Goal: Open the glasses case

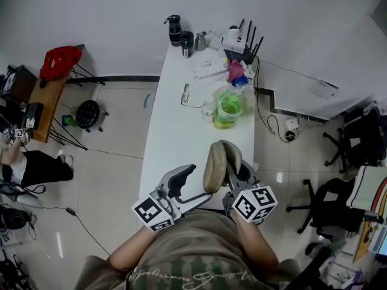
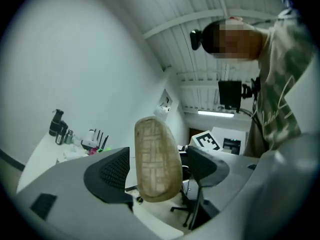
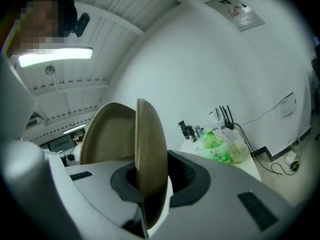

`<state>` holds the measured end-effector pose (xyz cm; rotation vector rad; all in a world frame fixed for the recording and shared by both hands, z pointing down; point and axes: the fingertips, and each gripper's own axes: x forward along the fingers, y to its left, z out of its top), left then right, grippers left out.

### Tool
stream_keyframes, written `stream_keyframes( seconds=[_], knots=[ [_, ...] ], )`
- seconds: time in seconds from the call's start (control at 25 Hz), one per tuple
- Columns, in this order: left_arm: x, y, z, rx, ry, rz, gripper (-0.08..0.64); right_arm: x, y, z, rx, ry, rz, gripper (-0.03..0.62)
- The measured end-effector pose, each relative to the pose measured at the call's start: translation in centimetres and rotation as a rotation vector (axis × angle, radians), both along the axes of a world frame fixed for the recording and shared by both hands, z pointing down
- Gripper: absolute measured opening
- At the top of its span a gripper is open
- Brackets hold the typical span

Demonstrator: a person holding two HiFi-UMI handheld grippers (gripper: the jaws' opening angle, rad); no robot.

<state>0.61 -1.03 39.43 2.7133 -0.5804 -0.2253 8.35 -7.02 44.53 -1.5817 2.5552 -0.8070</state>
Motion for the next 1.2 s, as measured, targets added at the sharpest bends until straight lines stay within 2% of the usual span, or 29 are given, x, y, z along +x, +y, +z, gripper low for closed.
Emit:
stream_keyframes(
  seconds=[0.12, 0.16, 0.28, 0.52, 0.68, 0.76, 1.0, 1.12, 1.2],
  knots=[
    [1.1, 0.0, 0.9, 0.076, -0.138, -0.083, 0.367, -0.8, -0.1, -0.1, 0.009, 0.006, 0.048, 0.066],
    [1.3, 0.2, 1.3, 0.087, -0.170, -0.104, 0.401, -1.0, -0.1, -0.1, 0.009, 0.006, 0.065, 0.066],
    [1.2, -0.2, 1.9, 0.083, -0.229, -0.189, 0.407, -0.9, -0.1, 0.1, 0.012, 0.021, 0.090, 0.066],
    [0.7, -0.8, 1.8, 0.093, -0.258, -0.261, 0.405, -1.7, 0.1, -0.1, 0.031, 0.048, 0.080, 0.066],
    [0.0, -0.7, 1.6, 0.128, -0.286, -0.301, 0.335, -1.2, 0.2, 0.0, 0.030, 0.046, 0.104, 0.066],
    [-0.7, -1.0, 1.7, 0.113, -0.285, -0.324, 0.246, -1.1, 0.3, 0.1, 0.032, 0.053, 0.099, 0.066],
    [-2.2, -2.5, 1.7, 0.042, -0.202, -0.333, 0.130, -2.5, 2.0, 0.6, 0.030, 0.039, 0.038, 0.066],
    [-2.7, -3.3, 2.7, -0.028, -0.170, -0.280, 0.105, -2.4, 2.1, 0.5, 0.035, 0.038, -0.006, 0.066],
    [-3.2, -3.5, 3.7, -0.109, -0.120, -0.195, 0.083, -2.6, 2.6, 0.5, 0.028, 0.024, -0.080, 0.066]
  ],
)
